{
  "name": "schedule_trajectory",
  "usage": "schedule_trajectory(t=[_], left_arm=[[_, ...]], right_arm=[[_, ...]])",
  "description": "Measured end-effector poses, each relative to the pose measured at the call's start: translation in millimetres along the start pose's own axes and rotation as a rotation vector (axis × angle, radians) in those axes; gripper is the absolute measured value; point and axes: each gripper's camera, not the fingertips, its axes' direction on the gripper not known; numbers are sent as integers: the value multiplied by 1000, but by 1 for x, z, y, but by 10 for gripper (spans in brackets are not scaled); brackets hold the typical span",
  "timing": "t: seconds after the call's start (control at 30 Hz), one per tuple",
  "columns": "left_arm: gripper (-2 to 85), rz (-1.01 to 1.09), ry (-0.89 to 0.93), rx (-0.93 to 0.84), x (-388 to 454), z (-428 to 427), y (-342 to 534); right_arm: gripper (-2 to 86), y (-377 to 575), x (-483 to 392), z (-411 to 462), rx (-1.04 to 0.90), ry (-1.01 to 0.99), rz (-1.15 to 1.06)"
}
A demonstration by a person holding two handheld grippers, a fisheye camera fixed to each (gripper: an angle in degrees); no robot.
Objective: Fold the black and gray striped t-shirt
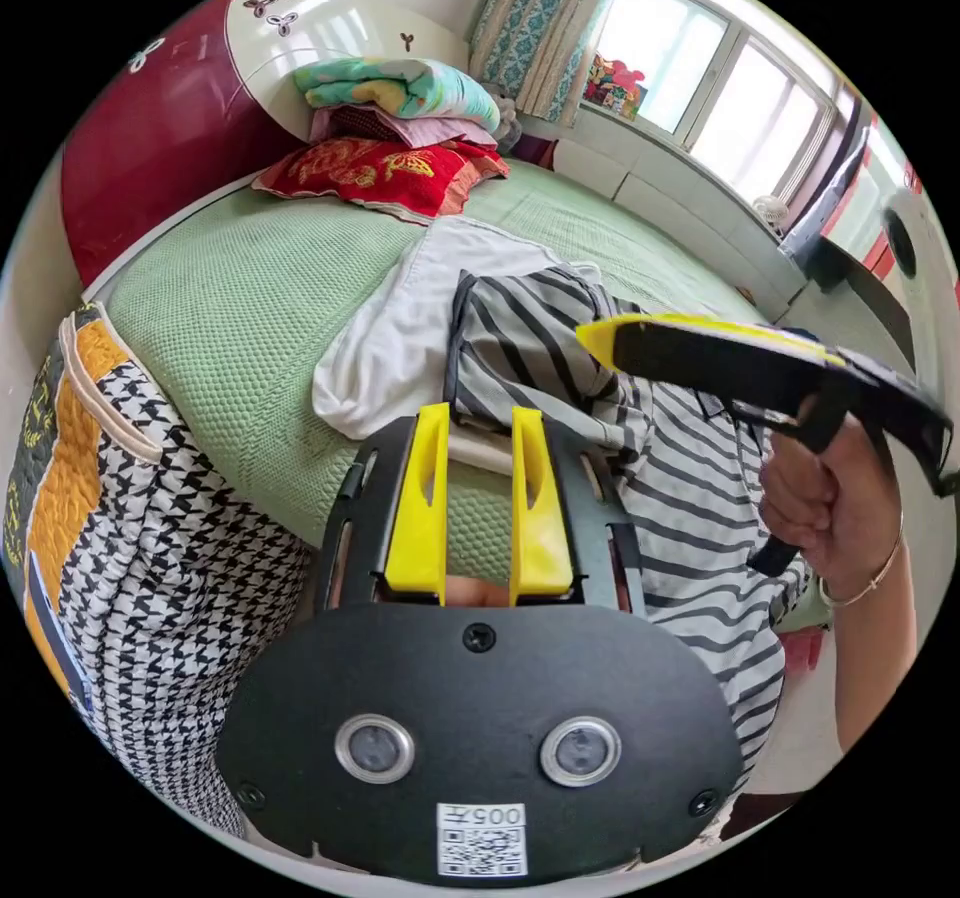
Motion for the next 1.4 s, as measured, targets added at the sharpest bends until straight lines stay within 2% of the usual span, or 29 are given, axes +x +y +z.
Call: schedule_trajectory(t=[0.17,0.33,0.43,0.53,0.77,0.93,1.13,1.27,1.4], left_arm=[[92,-7,-3,-47,-13,19,-11],[78,-9,-14,-80,-20,28,-15],[67,-8,-36,-115,-19,35,-16],[45,3,-24,-120,-18,32,-16],[14,14,-7,-73,-1,2,-12],[10,92,-31,15,34,-38,-15],[3,238,64,104,93,-82,-16],[-1,312,122,117,134,-93,0],[10,363,104,80,160,-82,15]], right_arm=[[134,-65,4,55,-26,-40,27],[122,-111,18,125,-157,-52,143],[91,-124,24,153,-203,-52,189],[40,-127,30,161,-226,35,211],[-6,-108,70,113,-106,-142,226],[-10,-97,97,66,-51,-127,234],[-11,-63,144,-18,54,-55,251],[-10,-8,206,-56,79,31,349],[11,72,277,-59,48,72,518]])
